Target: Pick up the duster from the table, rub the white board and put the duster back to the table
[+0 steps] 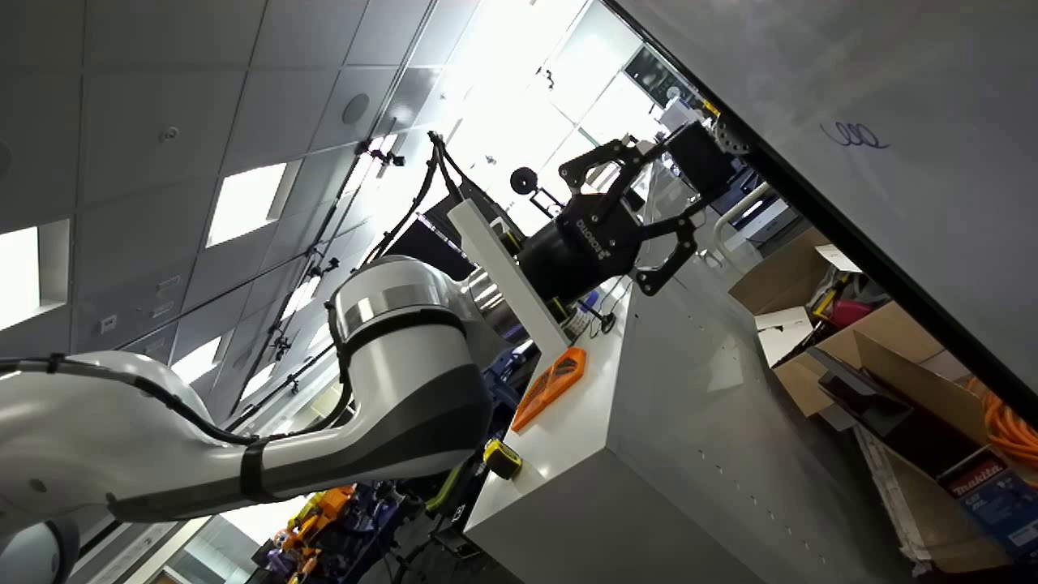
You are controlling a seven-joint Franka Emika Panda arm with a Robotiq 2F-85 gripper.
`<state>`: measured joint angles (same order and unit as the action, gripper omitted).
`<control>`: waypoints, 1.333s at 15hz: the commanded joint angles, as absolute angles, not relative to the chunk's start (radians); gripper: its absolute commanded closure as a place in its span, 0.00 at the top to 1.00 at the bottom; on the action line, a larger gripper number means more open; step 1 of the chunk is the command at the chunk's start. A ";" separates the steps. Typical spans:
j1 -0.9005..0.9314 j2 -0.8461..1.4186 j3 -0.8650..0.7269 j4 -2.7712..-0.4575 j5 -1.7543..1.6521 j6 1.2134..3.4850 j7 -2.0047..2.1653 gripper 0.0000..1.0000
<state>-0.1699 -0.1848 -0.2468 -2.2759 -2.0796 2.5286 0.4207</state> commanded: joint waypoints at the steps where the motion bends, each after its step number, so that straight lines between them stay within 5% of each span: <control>1: -0.169 -0.119 -0.272 -2.209 -2.169 2.583 0.461 0.30; 2: -0.170 -0.107 -0.272 -2.205 -2.177 2.572 0.467 0.30; 3: -0.170 -0.150 -0.261 -2.248 -2.131 2.551 0.427 0.55; 9: -0.174 -0.116 -0.259 -2.229 -2.141 2.551 0.434 0.55; 10: -0.171 -0.104 -0.255 -2.220 -2.172 2.515 0.462 0.30; 20: -0.173 0.019 -0.227 -2.166 -2.432 2.317 0.726 0.30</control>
<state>-0.1695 -0.0349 -0.2387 -2.2034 -2.3715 2.3589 0.6496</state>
